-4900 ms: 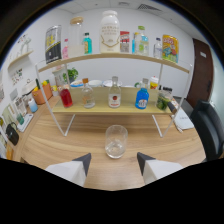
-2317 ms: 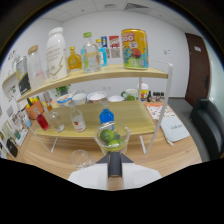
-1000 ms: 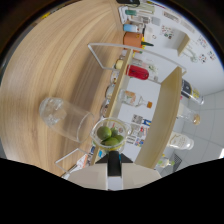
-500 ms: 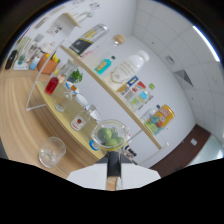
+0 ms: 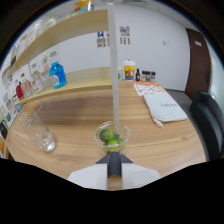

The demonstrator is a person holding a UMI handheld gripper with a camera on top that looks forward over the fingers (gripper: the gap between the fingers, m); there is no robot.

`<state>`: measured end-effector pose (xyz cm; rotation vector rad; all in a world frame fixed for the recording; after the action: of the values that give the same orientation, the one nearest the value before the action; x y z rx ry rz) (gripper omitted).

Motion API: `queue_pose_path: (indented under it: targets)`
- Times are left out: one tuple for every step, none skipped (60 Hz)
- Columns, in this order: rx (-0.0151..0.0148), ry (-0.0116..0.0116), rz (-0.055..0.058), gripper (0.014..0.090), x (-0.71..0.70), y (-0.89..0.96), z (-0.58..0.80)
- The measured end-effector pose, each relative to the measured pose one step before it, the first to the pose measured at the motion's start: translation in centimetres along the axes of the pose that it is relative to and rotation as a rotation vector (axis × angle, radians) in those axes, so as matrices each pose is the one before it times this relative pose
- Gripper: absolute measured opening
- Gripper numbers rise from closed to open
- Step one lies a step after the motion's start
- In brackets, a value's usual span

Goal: Make me a cup of Mojito.

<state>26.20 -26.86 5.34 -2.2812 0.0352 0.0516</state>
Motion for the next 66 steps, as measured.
queue_pose_path:
  targets:
    - [-0.01219, -0.00391, 0.0095, 0.0155, 0.109, 0.497, 0.379]
    - [-0.01103, -0.00319, 0.0095, 0.0155, 0.139, 0.453, 0.354]
    - [-0.01498, -0.00248, 0.0095, 0.0154, 0.222, 0.35, 0.099]
    - [-0.00897, -0.00219, 0.0092, 0.0154, 0.154, 0.359, 0.289]
    - [-0.00767, -0.00055, 0.0065, 0.0155, 0.154, 0.342, 0.236]
    - [-0.00351, 0.00008, 0.0035, 0.0155, 0.096, 0.385, 0.438]
    - [-0.01706, -0.00106, 0.0026, 0.0156, 0.251, 0.122, -0.216]
    - [-0.00577, 0.00018, 0.0023, 0.0155, 0.09, 0.306, 0.248]
    - [-0.00406, -0.00066, 0.0031, 0.0155, 0.1, 0.259, 0.179]
    - [0.0039, -0.00166, 0.002, 0.0155, 0.15, 0.214, 0.439]
    - [0.00242, -0.00186, 0.0012, 0.0155, 0.083, 0.034, 0.066]
    - [0.00557, -0.00358, -0.0015, 0.0155, 0.061, -0.034, 0.048]
    - [0.00387, -0.00172, -0.0036, 0.0158, 0.063, -0.021, 0.04]
    - [0.00178, 0.00066, -0.0057, 0.0157, 0.093, 0.015, 0.045]
    - [0.00138, 0.00223, -0.0067, 0.0159, 0.098, 0.016, 0.04]
    - [0.00073, 0.00179, -0.0054, 0.0159, 0.074, 0.043, 0.072]
    - [-0.00499, 0.00153, -0.0036, 0.016, -0.01, 0.065, -0.174]
    - [-0.00072, -0.00042, -0.0025, 0.0163, 0.003, 0.106, 0.133]
    - [-0.00257, -0.00131, -0.0006, 0.0163, 0.017, 0.03, 0.205]
    - [-0.00367, -0.00051, 0.0001, 0.0165, 0.079, 0.118, 0.054]
    - [-0.00496, -0.00069, 0.0013, 0.0166, -0.007, 0.172, 0.07]
    - [-0.00549, -0.00164, 0.0007, 0.017, -0.018, 0.216, 0.09]
    - [-0.00004, -0.00259, 0.001, 0.0171, -0.046, 0.058, 0.065]
    - [0.00255, -0.00203, -0.0006, 0.0173, -0.022, -0.029, 0.032]
    - [0.00338, -0.00113, -0.0019, 0.0175, 0.016, -0.046, 0.037]
    - [0.00086, -0.00098, -0.0034, 0.0177, -0.036, 0.019, -0.188]
    - [0.00278, -0.00038, -0.004, 0.0179, -0.007, -0.029, 0.024]
    - [0.00025, 0.00056, -0.0039, 0.0183, 0.017, -0.072, 0.008]
    - [-0.00088, 0.00282, -0.0047, 0.021, 0.061, 0.006, 0.047]
    - [-0.00244, 0.0086, -0.0039, 0.0265, 0.191, 0.044, 0.017]
    - [-0.00036, 0.01162, -0.0034, 0.0319, 0.209, -0.015, -0.019]
    - [0.00175, 0.00821, -0.0039, 0.0354, 0.163, -0.066, -0.057]
    - [0.00405, 0.00209, -0.003, 0.0379, 0.012, -0.146, -0.057]
    - [0.00274, 0.00034, -0.002, 0.0409, -0.004, -0.088, -0.072]
    - [0.00169, 0.00291, -0.0019, 0.0467, 0.064, -0.067, -0.112]
    - [0.00074, 0.00023, -0.0012, 0.0535, 0.068, -0.076, -0.157]
    - [0.00338, 0.00312, -0.0012, 0.0602, 0.003, -0.073, -0.194]
    - [0.00308, 0.00239, -0.001, 0.0665, -0.029, -0.086, -0.142]
    - [0.00225, 0.00279, -0.0023, 0.0734, -0.026, -0.155, -0.183]
    - [0.00653, 0.00295, -0.001, 0.0783, -0.015, -0.198, -0.171]
    - [0.00892, 0.00471, -0.0008, 0.083, -0.016, -0.262, -0.224]
    - [0.0098, 0.00583, -0.0013, 0.0866, -0.015, -0.299, -0.274]
    - [0.00949, 0.00853, -0.001, 0.0862, 0.022, -0.332, -0.335]
    - [0.01024, 0.00492, -0.0015, 0.0851, -0.105, -0.369, -0.368]
    - [0.00849, 0.00321, -0.0009, 0.0848, -0.179, -0.417, -0.626]
    - [0.01362, 0.00449, -0.0017, 0.085, -0.179, -0.484, -0.383]
    - [0.01306, 0.00138, -0.0014, 0.085, -0.247, -0.531, -0.422]
    - [0.01515, 0.00068, -0.0008, 0.0851, -0.316, -0.559, -0.452]
    - [0.01523, -0.00019, -0.0001, 0.085, -0.383, -0.575, -0.481]
    - [0.01512, -0.00047, 0.0005, 0.085, -0.416, -0.584, -0.517]
    - [0.01536, -0.00122, 0.0014, 0.0852, -0.472, -0.599, -0.544]
    - [0.01501, -0.00164, 0.0025, 0.0851, -0.513, -0.629, -0.553]
    - [0.01509, -0.00228, 0.0046, 0.0853, -0.527, -0.587, -0.551]
    - [0.01392, 0.00041, 0.0066, 0.0852, -0.789, -0.645, -0.725]
    - [0.01357, -0.00429, 0.0034, 0.0853, -0.533, -0.594, -0.549]
    - [0.01567, -0.00413, 0.0046, 0.0852, -0.663, -0.577, -0.557]
    - [0.01464, -0.00429, 0.0042, 0.0852, -0.695, -0.517, -0.515]
    - [0.01354, -0.00285, 0.0043, 0.0851, -0.733, -0.486, -0.512]
    - [0.01209, -0.0019, 0.0046, 0.0852, -0.765, -0.424, -0.48]
    - [0.01056, -0.00192, 0.0037, 0.0852, -0.784, -0.371, -0.456]
    - [0.00927, -0.00278, 0.0023, 0.0851, -0.847, -0.311, -0.429]
    - [0.00784, -0.00327, 0.0016, 0.085, -0.882, -0.243, -0.416]
    - [0.00595, -0.00387, 0.0007, 0.0849, -0.883, -0.185, -0.39]
    - [0.00896, -0.00297, 0.0014, 0.0851, -0.989, -0.106, -0.447]
    - [0.00271, -0.00202, -0.0038, 0.0852, -0.863, -0.189, -0.22]
    - [0.00458, -0.00105, -0.0035, 0.0851, -0.77, -0.072, -0.259]
